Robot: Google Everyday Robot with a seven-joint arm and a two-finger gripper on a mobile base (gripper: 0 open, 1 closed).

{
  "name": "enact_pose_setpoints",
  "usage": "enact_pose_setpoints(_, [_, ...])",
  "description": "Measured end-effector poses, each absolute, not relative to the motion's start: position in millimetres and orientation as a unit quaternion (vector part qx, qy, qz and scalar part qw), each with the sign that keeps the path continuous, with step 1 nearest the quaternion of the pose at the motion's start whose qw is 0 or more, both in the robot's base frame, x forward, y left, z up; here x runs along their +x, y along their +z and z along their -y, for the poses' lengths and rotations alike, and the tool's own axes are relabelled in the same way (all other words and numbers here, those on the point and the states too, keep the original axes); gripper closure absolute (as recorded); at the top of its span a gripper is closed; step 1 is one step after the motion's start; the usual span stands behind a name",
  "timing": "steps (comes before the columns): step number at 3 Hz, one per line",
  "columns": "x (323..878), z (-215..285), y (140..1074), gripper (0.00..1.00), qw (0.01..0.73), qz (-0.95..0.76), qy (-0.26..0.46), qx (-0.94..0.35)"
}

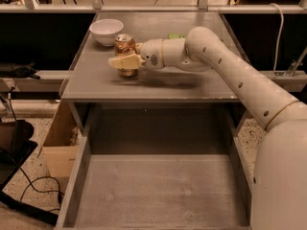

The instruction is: Place orange can into top drawer

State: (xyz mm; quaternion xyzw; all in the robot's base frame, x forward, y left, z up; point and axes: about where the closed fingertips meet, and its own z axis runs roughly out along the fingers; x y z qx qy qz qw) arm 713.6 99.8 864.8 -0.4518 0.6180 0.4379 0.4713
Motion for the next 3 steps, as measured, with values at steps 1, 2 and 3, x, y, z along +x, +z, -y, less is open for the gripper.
enact_pose_setpoints(1, [713.6, -99.9, 864.7, 0.73, 0.471, -0.618, 0.438, -0.452])
enact_pose_setpoints(2, [713.6, -99.9, 864.7, 0.96, 0.471, -0.618, 0.438, -0.452])
enact_pose_setpoints(3, [699.1, -85.5, 884.7, 1.00, 0.481, -0.613, 0.432, -0.455])
